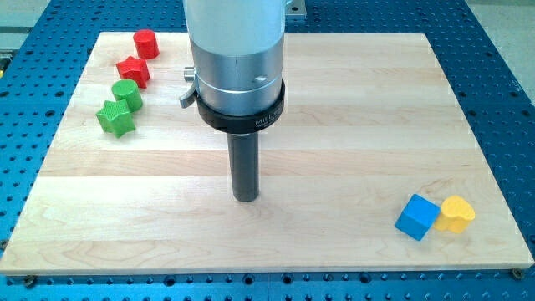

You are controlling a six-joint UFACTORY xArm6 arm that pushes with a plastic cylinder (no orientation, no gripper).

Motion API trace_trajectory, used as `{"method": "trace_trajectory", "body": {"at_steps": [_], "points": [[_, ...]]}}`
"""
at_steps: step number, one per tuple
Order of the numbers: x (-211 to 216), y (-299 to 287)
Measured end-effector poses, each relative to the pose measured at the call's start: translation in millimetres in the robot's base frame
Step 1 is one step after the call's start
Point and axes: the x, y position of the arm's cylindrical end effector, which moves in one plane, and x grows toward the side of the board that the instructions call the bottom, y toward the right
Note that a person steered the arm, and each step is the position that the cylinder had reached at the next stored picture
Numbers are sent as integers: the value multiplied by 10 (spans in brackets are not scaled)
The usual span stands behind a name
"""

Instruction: Push the hexagon and triangle to the top center

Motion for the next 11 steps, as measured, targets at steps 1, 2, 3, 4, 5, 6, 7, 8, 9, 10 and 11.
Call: {"method": "trace_trajectory", "body": {"at_steps": [1, 2, 3, 4, 5, 6, 7, 8, 9, 10, 11], "points": [[-19, -50], [-566, -139], [-1240, -1], [-1725, 108], [-2243, 108], [-2387, -133], [-2309, -665], [-2570, -744], [-2571, 130], [-2521, 204], [-2242, 615]]}}
